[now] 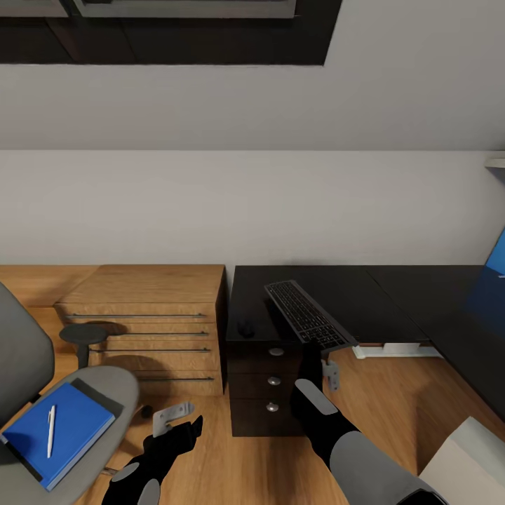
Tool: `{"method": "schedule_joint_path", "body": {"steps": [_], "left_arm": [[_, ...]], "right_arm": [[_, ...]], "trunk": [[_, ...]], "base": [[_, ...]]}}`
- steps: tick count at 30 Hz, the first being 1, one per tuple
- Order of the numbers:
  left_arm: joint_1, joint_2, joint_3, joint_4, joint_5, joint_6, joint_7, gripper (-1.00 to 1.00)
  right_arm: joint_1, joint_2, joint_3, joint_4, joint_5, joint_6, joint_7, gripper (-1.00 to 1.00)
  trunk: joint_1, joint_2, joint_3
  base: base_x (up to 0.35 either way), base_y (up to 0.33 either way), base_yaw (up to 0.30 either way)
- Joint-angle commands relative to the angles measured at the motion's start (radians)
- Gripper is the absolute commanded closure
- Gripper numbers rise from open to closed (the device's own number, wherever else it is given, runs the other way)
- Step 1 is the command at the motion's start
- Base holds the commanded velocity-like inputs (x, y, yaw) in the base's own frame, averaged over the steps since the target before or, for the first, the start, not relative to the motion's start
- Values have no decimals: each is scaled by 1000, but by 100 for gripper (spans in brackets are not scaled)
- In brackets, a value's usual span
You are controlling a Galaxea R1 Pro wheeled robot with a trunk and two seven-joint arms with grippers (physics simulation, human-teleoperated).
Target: In the bedroom, organize the workspace by keeping the computer under the desk, ensuring the monitor is on the desk, placing the keyboard on the desk next to the monitor, placing the mouse on the desk next to the keyboard, moving the folder from the swivel chair onto the desk next to the mouse, stacking the notebook on top of the folder with the pen on top of the notebook, and positioning the swivel chair next to the desk.
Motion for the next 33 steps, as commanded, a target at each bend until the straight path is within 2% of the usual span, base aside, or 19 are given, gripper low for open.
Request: {"method": "schedule_joint_path", "body": {"steps": [1,4,5,23,33], "left_arm": [[-1,0,-1,-1,11,3,9,-100],[-1,0,-1,-1,11,3,9,-100],[-1,0,-1,-1,11,3,9,-100],[-1,0,-1,8,11,2,9,-100],[-1,0,-1,12,10,2,8,-100]], "right_arm": [[-1,0,3,1,-10,-5,8,100],[-1,0,3,0,-10,-5,8,100],[-1,0,3,0,-10,-5,8,-100],[-1,0,4,0,-7,-6,9,-100],[-1,0,5,0,-8,-6,8,-100]], "trunk": [[0,-1,-1],[0,-1,-1],[0,-1,-1],[0,-1,-1],[0,-1,-1]], "base": [[0,0,0],[0,0,0],[0,0,0],[-1,0,0],[-165,-4,0]]}}
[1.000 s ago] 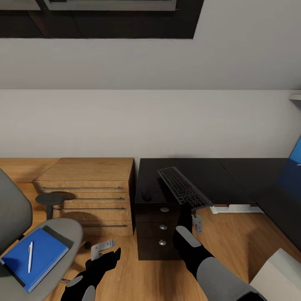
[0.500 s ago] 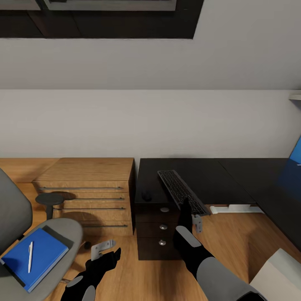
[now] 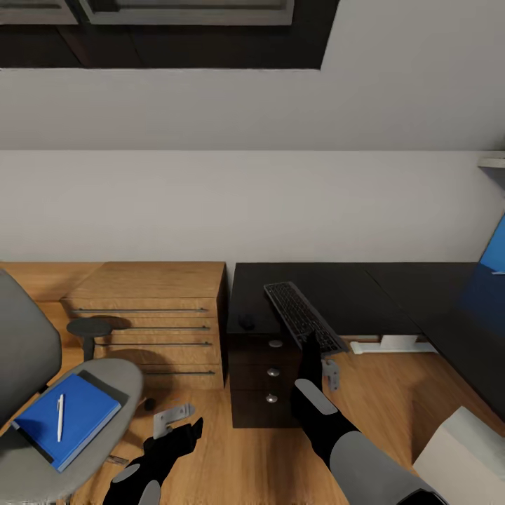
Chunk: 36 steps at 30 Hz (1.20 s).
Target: In the bedroom, organize the workspace by keeping the computer under the desk, ensuring the monitor is on the desk, placing the keyboard on the desk next to the monitor, placing the mouse on the desk next to the keyboard, moving the folder from the swivel chair onto the desk next to the mouse, stacking the notebook on top of the folder with the pen on top of the notebook, and positioning the swivel chair next to the desk.
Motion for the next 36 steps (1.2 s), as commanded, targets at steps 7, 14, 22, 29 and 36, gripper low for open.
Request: {"method": "schedule_joint_path", "body": {"steps": [7,14,22,29,36], "left_arm": [[-1,0,-1,0,11,4,9,-100],[-1,0,-1,0,10,6,9,-100],[-1,0,-1,0,10,7,9,-100],[-1,0,-1,1,11,8,9,-100],[-1,0,-1,1,11,7,9,-100]], "right_arm": [[-1,0,3,15,-10,-5,8,-100],[-1,0,4,24,-9,-6,10,-100],[-1,0,4,55,-8,-6,11,-100],[-1,-5,4,66,-11,-5,6,-100],[-1,-28,8,90,-10,-4,6,-100]], "trunk": [[0,-1,-1],[0,-1,-1],[0,-1,-1],[0,-1,-1],[0,-1,-1]], "base": [[-175,-59,0],[-200,-78,0],[-84,-37,0],[-206,-79,0],[-179,-65,0]]}}
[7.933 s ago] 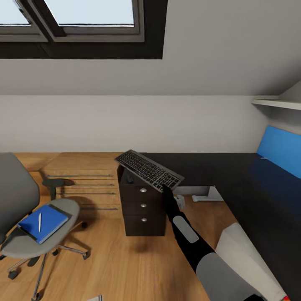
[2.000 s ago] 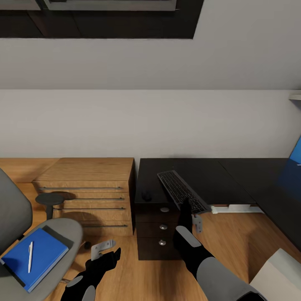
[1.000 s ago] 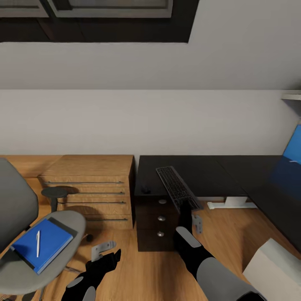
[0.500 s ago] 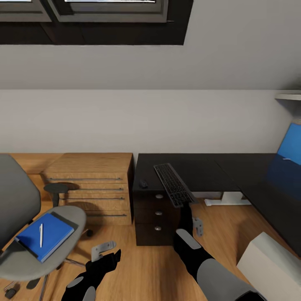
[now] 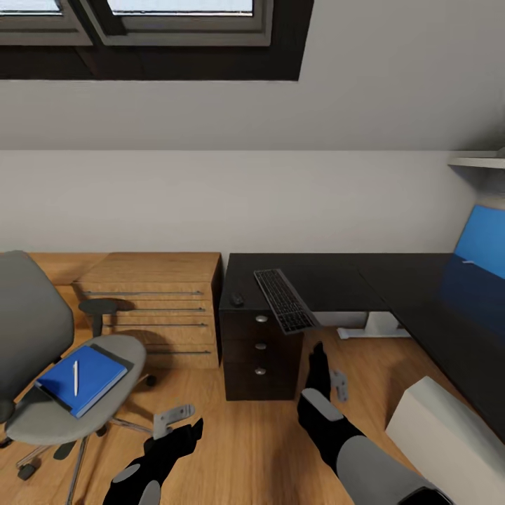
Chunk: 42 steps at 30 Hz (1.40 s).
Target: In the bedroom, organize the workspace by keeping the computer under the desk, ensuring the monitor is on the desk, placing the keyboard on the desk next to the monitor, placing the mouse on the desk next to the keyboard, moving the folder from the swivel chair onto the desk next to the mouse, stacking the notebook on top of the folder with the pen on top of the notebook, and positioning the swivel chair next to the desk.
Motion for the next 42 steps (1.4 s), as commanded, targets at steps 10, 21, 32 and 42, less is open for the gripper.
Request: {"method": "schedule_joint_path", "body": {"steps": [10,21,32,42], "left_arm": [[-1,-1,-5,29,8,-1,10,-100],[-1,-4,-13,286,6,-31,14,-100],[-1,-3,-16,657,3,-378,9,-100],[-1,1,-15,732,2,-465,11,-100]], "right_arm": [[-1,-7,10,188,44,56,12,-100],[22,-16,11,419,429,59,8,-100],[159,-48,21,440,799,23,8,-100],[205,-79,26,442,851,23,13,-100]], "trunk": [[-19,34,15],[-61,111,49],[-104,188,84],[-142,258,115]], "base": [[-16,-5,0],[0,0,0],[0,0,0],[0,0,0]]}}
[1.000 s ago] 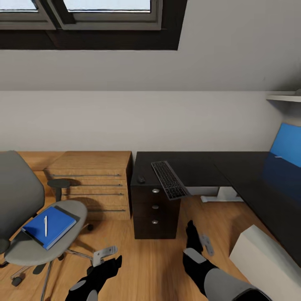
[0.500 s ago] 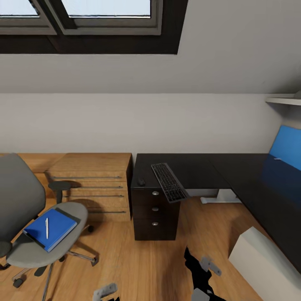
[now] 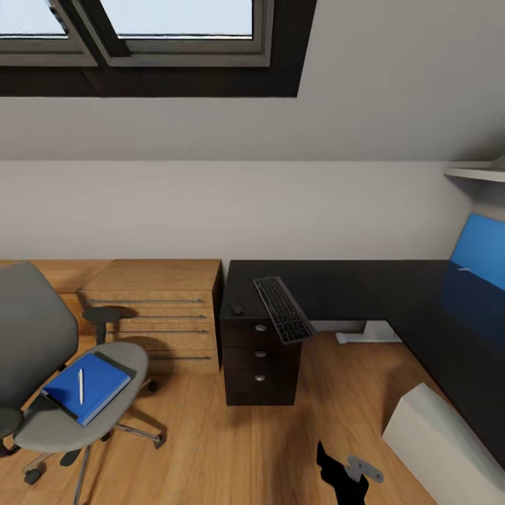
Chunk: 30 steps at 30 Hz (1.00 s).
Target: In the bedroom, organize the workspace by keeping the computer under the desk, ensuring the monitor is on the desk, placing the keyboard on the desk next to the monitor, placing the mouse on the desk next to the keyboard, moving the folder from the swivel chair onto the desk next to the mouse, stacking the notebook on top of the folder with the pen on top of the notebook, and positioning the swivel chair next to the desk.
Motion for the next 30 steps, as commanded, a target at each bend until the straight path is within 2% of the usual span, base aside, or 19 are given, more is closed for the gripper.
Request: {"method": "schedule_joint_path", "body": {"steps": [1,12,20,24,30], "left_arm": [[0,5,-3,1,7,-2,8,-100],[0,5,-5,8,7,-47,9,-100],[0,5,-4,12,8,-53,9,-100],[0,5,-6,33,6,-52,9,-100],[0,6,-6,37,6,-52,9,-100]], "right_arm": [[3,-2,3,2,-7,-5,9,-100],[6,-4,4,2,-6,-6,6,-100],[6,3,6,1,-5,-8,6,-100],[6,4,6,2,-6,-7,5,-100],[6,6,6,2,-6,-5,2,-100]], "trunk": [[-4,7,2],[-46,84,37],[-77,140,62],[-92,168,74],[-115,210,93]], "base": [[0,0,0],[0,0,0],[0,0,0],[-100,-126,0],[-123,-254,227]]}}
